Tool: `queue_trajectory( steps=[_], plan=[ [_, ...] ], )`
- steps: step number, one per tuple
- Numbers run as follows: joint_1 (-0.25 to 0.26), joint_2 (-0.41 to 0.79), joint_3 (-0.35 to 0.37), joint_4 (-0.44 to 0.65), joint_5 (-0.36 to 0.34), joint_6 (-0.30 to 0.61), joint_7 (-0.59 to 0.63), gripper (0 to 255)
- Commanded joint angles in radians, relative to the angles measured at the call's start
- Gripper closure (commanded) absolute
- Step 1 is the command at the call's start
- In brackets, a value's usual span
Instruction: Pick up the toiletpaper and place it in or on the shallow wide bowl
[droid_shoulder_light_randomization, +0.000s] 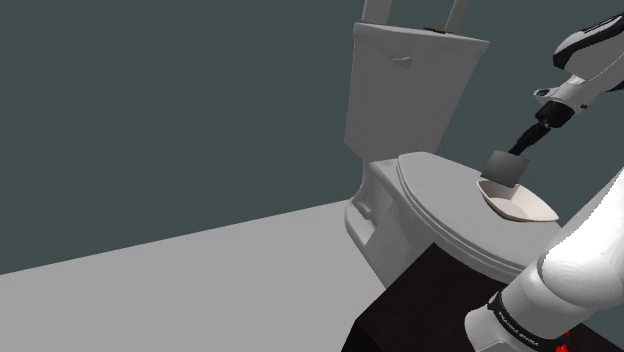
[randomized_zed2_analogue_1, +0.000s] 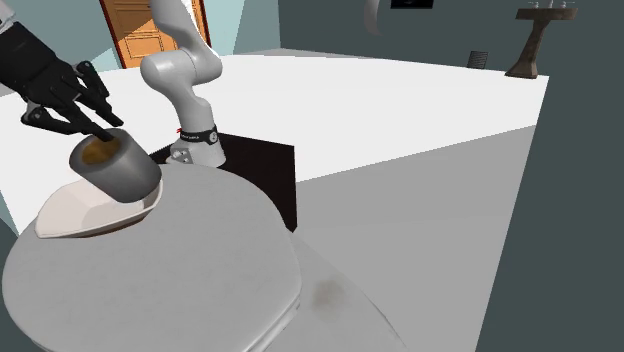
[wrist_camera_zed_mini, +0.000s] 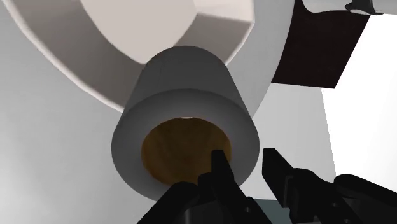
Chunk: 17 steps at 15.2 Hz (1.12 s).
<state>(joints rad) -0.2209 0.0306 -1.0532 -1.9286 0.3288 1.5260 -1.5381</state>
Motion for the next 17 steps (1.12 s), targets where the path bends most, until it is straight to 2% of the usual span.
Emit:
queue_trajectory(
  steps=[1,9,17],
  plan=[
    [-0.017,-0.034,-0.02,-0.01,-0.043,-0.014,-0.022,255],
    [-0.097,-0.132,-0.1,-0.031,-0.192,-0.064,-0.131,255],
    [-0.098,-0.069,-0.123,-0.109,-0.152,0.031,-0.192,255]
  ],
)
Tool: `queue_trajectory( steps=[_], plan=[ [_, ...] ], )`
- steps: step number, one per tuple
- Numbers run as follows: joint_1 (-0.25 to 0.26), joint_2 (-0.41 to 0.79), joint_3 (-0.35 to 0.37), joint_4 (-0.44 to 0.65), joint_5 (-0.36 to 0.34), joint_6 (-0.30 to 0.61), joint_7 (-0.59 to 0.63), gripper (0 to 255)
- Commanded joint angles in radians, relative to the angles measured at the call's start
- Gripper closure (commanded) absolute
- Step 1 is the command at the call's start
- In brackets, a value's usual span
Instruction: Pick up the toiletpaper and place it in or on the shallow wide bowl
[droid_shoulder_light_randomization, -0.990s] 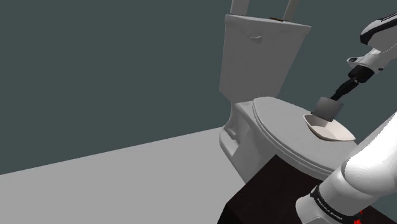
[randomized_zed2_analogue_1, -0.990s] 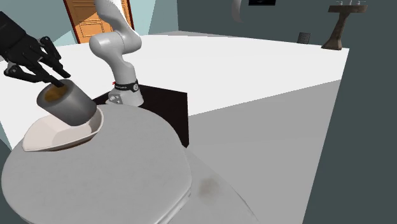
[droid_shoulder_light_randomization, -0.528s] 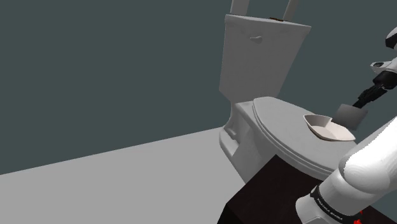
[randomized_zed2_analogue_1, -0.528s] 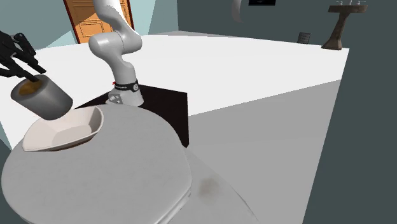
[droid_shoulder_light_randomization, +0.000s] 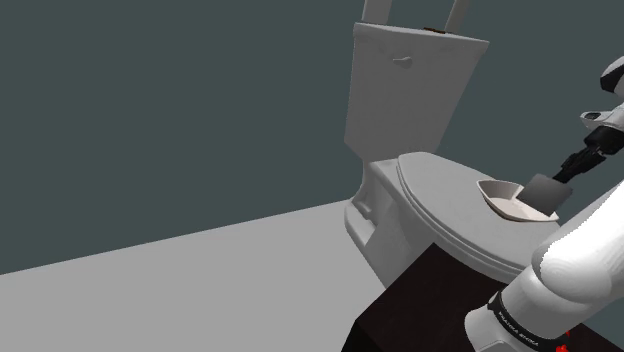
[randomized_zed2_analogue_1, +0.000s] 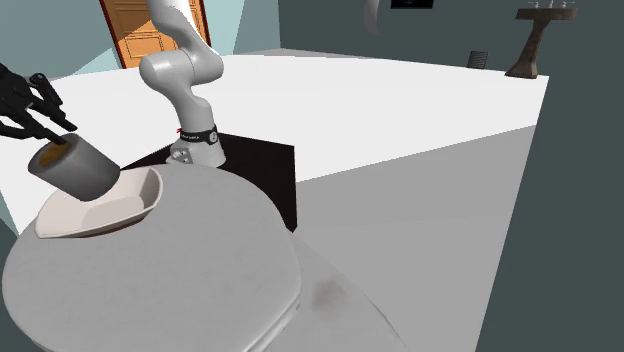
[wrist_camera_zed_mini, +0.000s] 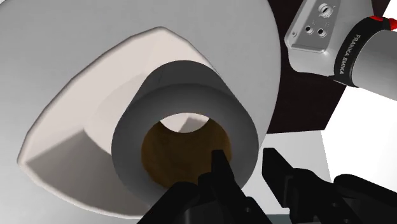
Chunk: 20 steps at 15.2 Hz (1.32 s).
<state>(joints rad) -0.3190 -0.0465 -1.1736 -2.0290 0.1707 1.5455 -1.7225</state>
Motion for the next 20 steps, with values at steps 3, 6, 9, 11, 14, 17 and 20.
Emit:
queue_trajectory(
  steps=[3,6,9,11,14,17,20],
  plan=[
    [-0.003,0.042,-0.009,-0.033,0.029,0.044,-0.037,255],
    [-0.008,0.08,-0.013,-0.056,0.057,0.075,-0.07,255],
    [-0.017,0.123,-0.012,-0.077,0.089,0.105,-0.105,255],
    [-0.021,0.132,-0.011,-0.081,0.096,0.111,-0.112,255],
    [-0.021,0.132,-0.011,-0.081,0.096,0.111,-0.113,255],
    [-0.021,0.132,-0.011,-0.081,0.096,0.111,-0.113,255],
    [-0.02,0.13,-0.011,-0.083,0.094,0.112,-0.112,0]
  ],
)
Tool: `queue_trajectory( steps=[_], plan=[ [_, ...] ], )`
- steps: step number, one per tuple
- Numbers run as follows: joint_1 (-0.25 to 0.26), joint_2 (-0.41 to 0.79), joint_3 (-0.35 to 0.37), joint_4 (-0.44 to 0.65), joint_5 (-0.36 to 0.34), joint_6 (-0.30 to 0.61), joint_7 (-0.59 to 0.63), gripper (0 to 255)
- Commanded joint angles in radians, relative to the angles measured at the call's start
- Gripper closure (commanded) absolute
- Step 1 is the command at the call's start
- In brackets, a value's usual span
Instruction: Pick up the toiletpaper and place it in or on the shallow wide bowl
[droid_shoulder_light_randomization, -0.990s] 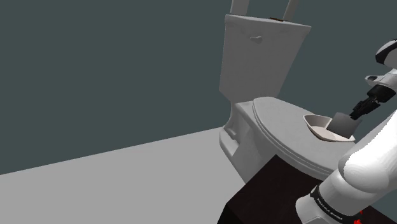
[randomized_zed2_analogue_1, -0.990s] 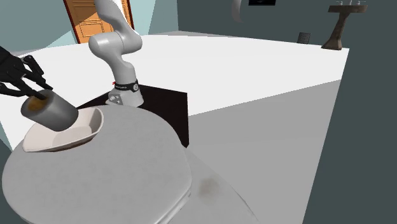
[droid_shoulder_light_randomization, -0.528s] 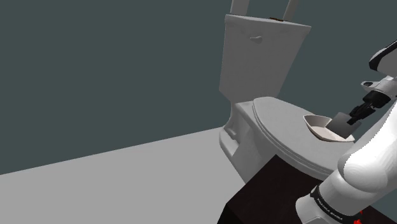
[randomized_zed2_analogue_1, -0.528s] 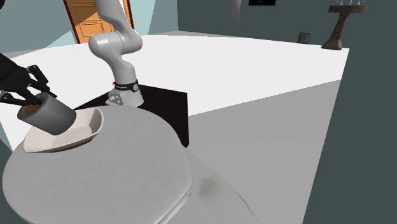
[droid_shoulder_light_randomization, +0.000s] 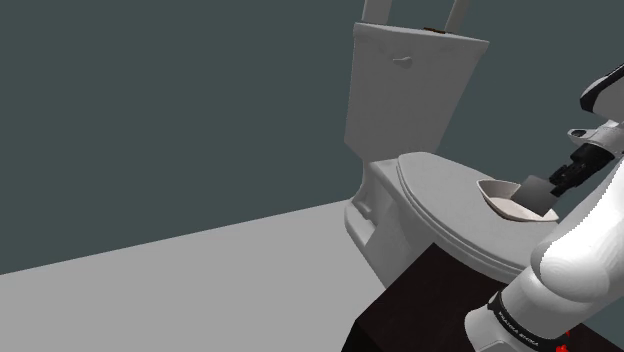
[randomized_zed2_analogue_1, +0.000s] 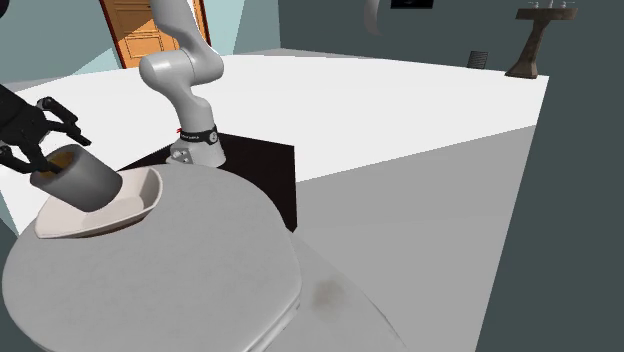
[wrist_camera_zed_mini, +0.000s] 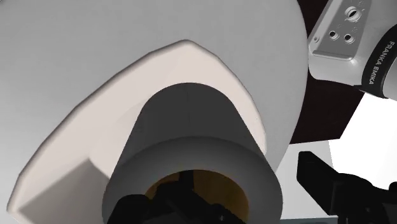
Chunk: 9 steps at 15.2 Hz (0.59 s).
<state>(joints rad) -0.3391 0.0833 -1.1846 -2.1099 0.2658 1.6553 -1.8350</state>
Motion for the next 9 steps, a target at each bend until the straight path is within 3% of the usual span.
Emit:
queue_trajectory(
  steps=[1,4,8,9],
  plan=[
    [0.0,0.0,-0.001,-0.002,-0.002,0.002,0.0,0],
    [0.0,0.003,0.0,0.0,0.001,0.001,0.0,0],
    [-0.047,0.066,-0.003,0.151,0.03,-0.136,-0.034,0],
    [-0.048,0.065,-0.002,0.151,0.03,-0.136,-0.034,0]
  ],
)
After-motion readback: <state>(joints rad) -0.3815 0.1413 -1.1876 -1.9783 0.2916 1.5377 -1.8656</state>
